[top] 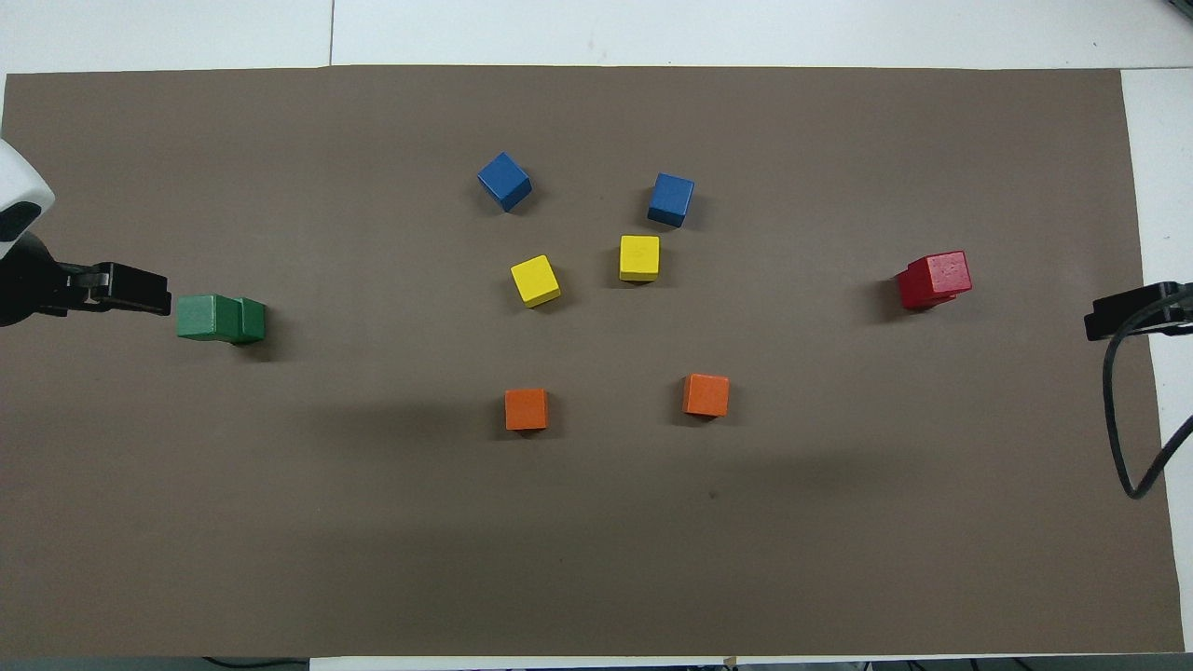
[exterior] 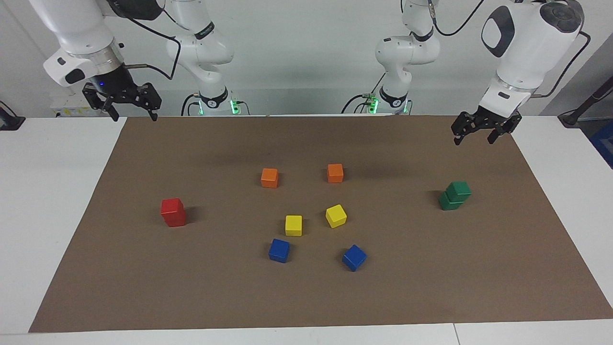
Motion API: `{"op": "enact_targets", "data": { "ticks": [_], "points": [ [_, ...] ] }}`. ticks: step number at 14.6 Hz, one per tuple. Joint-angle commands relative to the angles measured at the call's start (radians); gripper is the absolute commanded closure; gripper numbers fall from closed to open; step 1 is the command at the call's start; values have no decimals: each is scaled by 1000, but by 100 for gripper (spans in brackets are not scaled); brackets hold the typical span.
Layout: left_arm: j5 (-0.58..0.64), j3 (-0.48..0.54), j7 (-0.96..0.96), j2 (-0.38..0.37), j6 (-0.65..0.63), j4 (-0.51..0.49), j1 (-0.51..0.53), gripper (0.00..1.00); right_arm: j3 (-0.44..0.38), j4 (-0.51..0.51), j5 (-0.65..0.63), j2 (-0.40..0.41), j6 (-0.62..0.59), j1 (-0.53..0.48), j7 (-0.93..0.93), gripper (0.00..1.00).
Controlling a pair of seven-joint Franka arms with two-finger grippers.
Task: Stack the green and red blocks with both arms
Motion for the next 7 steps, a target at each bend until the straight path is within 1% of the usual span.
{"op": "enact_targets", "data": {
  "ticks": [1, 7],
  "points": [
    [-4, 5, -4, -13, -15, 0, -3, 0, 7, 0, -12, -5, -6, -7, 11, 0],
    [-4, 3, -4, -13, -15, 0, -3, 0, 7, -3, -12, -8, -5, -9, 16, 0]
  ]
}}
